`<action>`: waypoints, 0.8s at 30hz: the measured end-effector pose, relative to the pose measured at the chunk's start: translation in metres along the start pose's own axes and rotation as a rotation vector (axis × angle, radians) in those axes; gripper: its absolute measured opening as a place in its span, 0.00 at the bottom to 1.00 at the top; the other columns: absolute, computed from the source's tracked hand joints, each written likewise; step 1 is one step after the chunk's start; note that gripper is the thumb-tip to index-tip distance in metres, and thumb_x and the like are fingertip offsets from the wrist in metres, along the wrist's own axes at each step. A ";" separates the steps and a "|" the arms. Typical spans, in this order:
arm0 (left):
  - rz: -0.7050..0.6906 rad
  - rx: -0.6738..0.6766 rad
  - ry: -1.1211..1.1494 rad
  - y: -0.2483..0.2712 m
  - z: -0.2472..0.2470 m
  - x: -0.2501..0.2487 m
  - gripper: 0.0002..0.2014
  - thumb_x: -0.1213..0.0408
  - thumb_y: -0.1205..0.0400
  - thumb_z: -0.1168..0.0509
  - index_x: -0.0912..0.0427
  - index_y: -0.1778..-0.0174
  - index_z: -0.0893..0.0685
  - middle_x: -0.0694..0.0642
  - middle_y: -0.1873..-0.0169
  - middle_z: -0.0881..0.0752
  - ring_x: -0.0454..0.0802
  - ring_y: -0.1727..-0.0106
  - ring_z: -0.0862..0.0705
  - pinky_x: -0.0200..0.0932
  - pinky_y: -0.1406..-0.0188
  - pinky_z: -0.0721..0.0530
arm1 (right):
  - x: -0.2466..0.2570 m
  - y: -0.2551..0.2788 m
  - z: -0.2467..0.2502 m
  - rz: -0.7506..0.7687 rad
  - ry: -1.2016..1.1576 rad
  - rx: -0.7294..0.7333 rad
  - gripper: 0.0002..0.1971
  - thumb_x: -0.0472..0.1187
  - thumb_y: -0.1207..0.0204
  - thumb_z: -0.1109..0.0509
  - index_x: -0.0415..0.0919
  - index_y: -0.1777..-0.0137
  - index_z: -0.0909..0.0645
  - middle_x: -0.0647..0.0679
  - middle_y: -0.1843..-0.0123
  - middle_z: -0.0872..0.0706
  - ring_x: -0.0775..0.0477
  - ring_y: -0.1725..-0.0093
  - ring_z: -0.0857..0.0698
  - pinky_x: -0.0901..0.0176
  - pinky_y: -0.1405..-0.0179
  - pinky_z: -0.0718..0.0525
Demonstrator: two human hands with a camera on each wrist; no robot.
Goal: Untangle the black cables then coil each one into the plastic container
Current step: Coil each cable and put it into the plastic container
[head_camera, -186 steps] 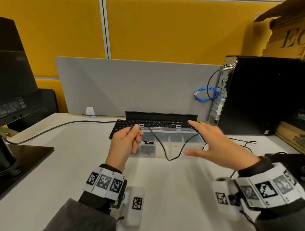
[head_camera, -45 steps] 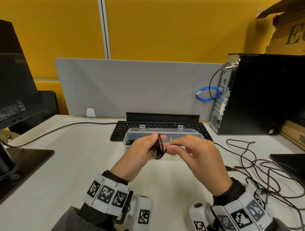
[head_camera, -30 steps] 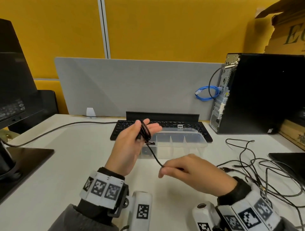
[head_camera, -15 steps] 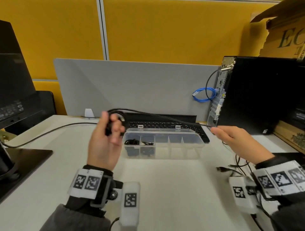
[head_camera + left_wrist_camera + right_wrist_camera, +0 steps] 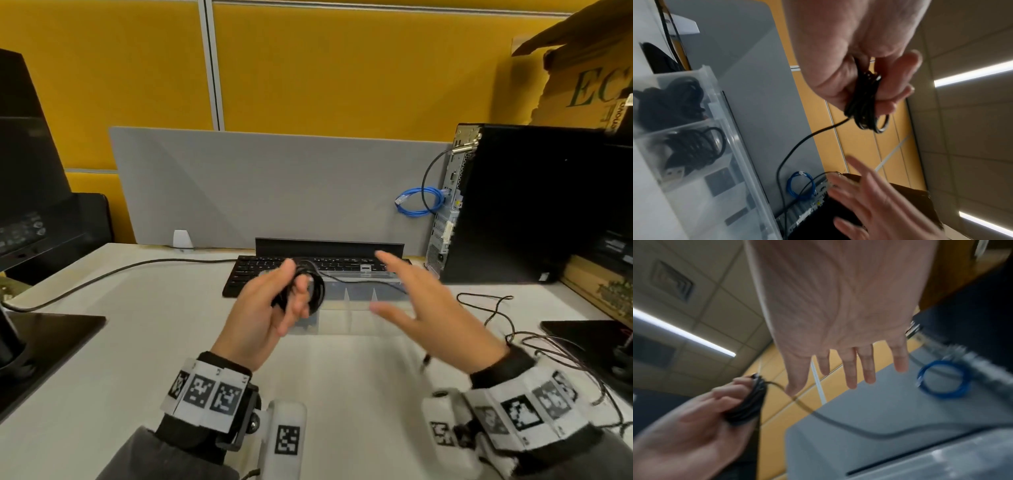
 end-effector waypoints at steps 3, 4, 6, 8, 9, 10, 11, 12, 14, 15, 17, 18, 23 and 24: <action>0.066 0.160 -0.045 0.007 -0.019 0.009 0.21 0.52 0.18 0.44 0.58 0.73 0.17 0.51 0.85 0.26 0.41 0.88 0.34 0.34 0.72 0.21 | 0.043 -0.002 -0.027 0.181 -0.138 0.048 0.20 0.53 0.19 0.42 0.59 0.27 0.34 0.60 0.28 0.27 0.61 0.29 0.31 0.50 0.25 0.33; 0.080 0.180 -0.032 0.008 -0.021 0.010 0.21 0.52 0.19 0.44 0.57 0.74 0.17 0.50 0.85 0.26 0.41 0.88 0.34 0.34 0.72 0.21 | 0.049 -0.003 -0.033 0.216 -0.181 0.036 0.14 0.48 0.17 0.42 0.53 0.33 0.27 0.55 0.33 0.21 0.58 0.33 0.26 0.51 0.31 0.28; 0.101 0.196 0.019 0.008 -0.022 0.011 0.20 0.52 0.21 0.45 0.56 0.75 0.16 0.49 0.86 0.26 0.40 0.89 0.34 0.34 0.72 0.21 | 0.050 -0.005 -0.037 0.215 -0.310 -0.049 0.08 0.42 0.18 0.40 0.49 0.40 0.26 0.53 0.41 0.19 0.57 0.40 0.21 0.57 0.38 0.23; 0.119 0.208 0.054 0.008 -0.023 0.012 0.20 0.52 0.22 0.46 0.56 0.75 0.17 0.50 0.85 0.26 0.40 0.89 0.34 0.34 0.73 0.21 | 0.043 -0.007 -0.032 0.169 -0.429 -0.183 0.17 0.42 0.21 0.34 0.60 0.40 0.36 0.58 0.38 0.25 0.63 0.40 0.23 0.71 0.42 0.24; 0.125 0.213 0.054 0.008 -0.024 0.013 0.20 0.52 0.22 0.45 0.56 0.75 0.17 0.50 0.85 0.26 0.40 0.90 0.33 0.33 0.73 0.22 | 0.039 -0.007 -0.029 0.146 -0.444 -0.246 0.21 0.43 0.23 0.32 0.64 0.40 0.39 0.59 0.39 0.28 0.64 0.42 0.24 0.75 0.46 0.25; 0.131 0.217 0.048 0.009 -0.025 0.013 0.20 0.52 0.22 0.45 0.56 0.75 0.17 0.51 0.85 0.26 0.40 0.90 0.31 0.33 0.73 0.22 | 0.038 -0.007 -0.024 0.142 -0.436 -0.306 0.21 0.45 0.24 0.32 0.66 0.40 0.39 0.59 0.41 0.29 0.64 0.45 0.24 0.77 0.49 0.26; 0.138 0.217 0.047 0.009 -0.026 0.014 0.20 0.53 0.22 0.45 0.57 0.75 0.17 0.51 0.85 0.26 0.40 0.90 0.31 0.33 0.73 0.22 | 0.040 -0.006 -0.018 0.165 -0.383 -0.364 0.17 0.49 0.23 0.34 0.66 0.40 0.36 0.59 0.44 0.29 0.64 0.48 0.25 0.78 0.50 0.28; 0.142 0.211 0.056 0.010 -0.025 0.013 0.20 0.52 0.22 0.44 0.57 0.74 0.17 0.51 0.84 0.26 0.40 0.90 0.30 0.33 0.74 0.22 | 0.042 -0.005 -0.015 0.194 -0.300 -0.396 0.11 0.54 0.23 0.39 0.62 0.41 0.30 0.58 0.46 0.28 0.63 0.49 0.27 0.78 0.49 0.30; 0.131 0.175 0.106 0.009 -0.024 0.011 0.22 0.52 0.18 0.44 0.58 0.74 0.17 0.52 0.84 0.26 0.40 0.89 0.29 0.33 0.74 0.22 | 0.045 -0.005 -0.016 0.235 -0.162 -0.390 0.18 0.58 0.21 0.49 0.49 0.50 0.22 0.56 0.49 0.25 0.59 0.49 0.29 0.71 0.48 0.31; 0.119 0.142 0.139 0.007 -0.023 0.010 0.23 0.52 0.18 0.45 0.59 0.73 0.16 0.52 0.83 0.25 0.41 0.88 0.28 0.33 0.74 0.22 | 0.047 -0.005 -0.018 0.260 -0.158 -0.362 0.20 0.58 0.20 0.51 0.47 0.55 0.23 0.56 0.53 0.23 0.59 0.52 0.29 0.67 0.50 0.30; 0.094 0.068 0.217 0.004 -0.019 0.009 0.22 0.54 0.22 0.46 0.60 0.73 0.12 0.54 0.79 0.19 0.42 0.82 0.22 0.33 0.73 0.19 | 0.052 -0.006 -0.026 0.292 -0.233 -0.229 0.16 0.54 0.17 0.50 0.47 0.59 0.28 0.55 0.64 0.21 0.58 0.62 0.25 0.66 0.60 0.28; 0.086 0.046 0.279 0.003 -0.018 0.008 0.22 0.54 0.23 0.46 0.63 0.70 0.11 0.55 0.76 0.17 0.44 0.78 0.19 0.35 0.71 0.17 | 0.052 -0.006 -0.034 0.269 -0.250 -0.125 0.14 0.51 0.16 0.48 0.45 0.59 0.29 0.55 0.70 0.22 0.56 0.67 0.24 0.63 0.63 0.26; 0.026 -0.077 0.351 -0.003 0.008 0.003 0.28 0.47 0.17 0.52 0.70 0.38 0.22 0.65 0.49 0.11 0.52 0.44 0.12 0.42 0.41 0.16 | 0.060 0.007 -0.055 0.238 -0.094 0.154 0.12 0.51 0.16 0.48 0.50 0.54 0.26 0.58 0.71 0.24 0.57 0.67 0.24 0.60 0.63 0.25; 0.028 -0.098 0.297 -0.004 0.012 0.004 0.30 0.45 0.16 0.54 0.68 0.38 0.23 0.65 0.46 0.12 0.52 0.39 0.15 0.43 0.36 0.20 | 0.063 0.009 -0.052 0.251 -0.047 0.147 0.13 0.54 0.16 0.49 0.51 0.53 0.25 0.58 0.67 0.22 0.56 0.64 0.23 0.57 0.60 0.22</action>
Point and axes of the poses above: each hand's wrist, its own y-axis away from the middle knuckle, its own z-axis out of the back of the hand, x = y × z, the point moved 9 cm from there along -y, towards the middle knuckle
